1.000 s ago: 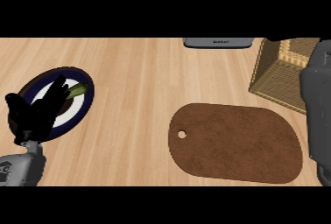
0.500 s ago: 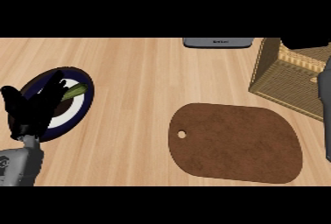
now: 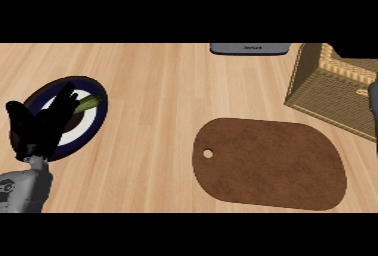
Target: Pick the bell pepper from the cutting board and place it in the basket
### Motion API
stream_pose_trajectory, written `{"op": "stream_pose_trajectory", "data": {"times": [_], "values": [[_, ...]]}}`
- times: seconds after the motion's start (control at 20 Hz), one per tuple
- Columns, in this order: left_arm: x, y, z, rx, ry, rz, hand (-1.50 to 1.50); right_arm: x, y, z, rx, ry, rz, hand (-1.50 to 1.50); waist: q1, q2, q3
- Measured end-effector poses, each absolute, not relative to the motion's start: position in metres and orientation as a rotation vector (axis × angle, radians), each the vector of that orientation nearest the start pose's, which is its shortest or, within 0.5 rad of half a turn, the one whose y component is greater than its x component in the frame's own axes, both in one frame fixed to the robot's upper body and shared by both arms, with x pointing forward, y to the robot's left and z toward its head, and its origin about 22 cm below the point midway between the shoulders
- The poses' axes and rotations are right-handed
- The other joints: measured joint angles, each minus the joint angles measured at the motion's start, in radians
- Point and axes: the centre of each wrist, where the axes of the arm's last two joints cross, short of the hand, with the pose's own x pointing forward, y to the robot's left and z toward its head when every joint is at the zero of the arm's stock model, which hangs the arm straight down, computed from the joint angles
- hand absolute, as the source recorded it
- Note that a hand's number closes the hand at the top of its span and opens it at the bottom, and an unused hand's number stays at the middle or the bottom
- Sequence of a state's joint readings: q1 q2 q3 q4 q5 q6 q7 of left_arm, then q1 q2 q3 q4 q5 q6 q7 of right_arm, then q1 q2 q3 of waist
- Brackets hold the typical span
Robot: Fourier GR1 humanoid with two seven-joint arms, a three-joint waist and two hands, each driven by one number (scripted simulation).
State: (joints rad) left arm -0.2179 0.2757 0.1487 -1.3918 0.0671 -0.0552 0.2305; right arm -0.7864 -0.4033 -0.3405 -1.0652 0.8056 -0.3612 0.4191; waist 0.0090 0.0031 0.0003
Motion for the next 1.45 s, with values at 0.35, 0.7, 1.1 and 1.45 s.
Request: {"op": "stream_pose_trajectory", "data": {"times": [0.35, 0.7, 1.1, 1.45], "values": [[0.296, 0.315, 0.038, 0.183, -1.39, -0.083, 0.0, 0.412, -0.34, 0.169, -1.21, -1.498, -0.024, -1.5, 0.003, 0.0, 0.0], [0.295, 0.314, 0.039, 0.186, -1.38, -0.074, 0.0, 0.396, -0.375, 0.188, -1.138, -1.558, -0.346, -1.5, -0.008, -0.004, 0.0], [0.289, 0.317, 0.034, 0.199, -1.384, -0.056, 0.0, 0.33, -0.459, 0.2, -1.028, -1.553, -0.568, -1.5, -0.028, -0.008, 0.0], [0.287, 0.317, 0.035, 0.198, -1.38, -0.051, 0.0, 0.247, -0.534, 0.193, -0.95, -1.524, -0.489, -1.5, -0.03, -0.007, 0.0]]}}
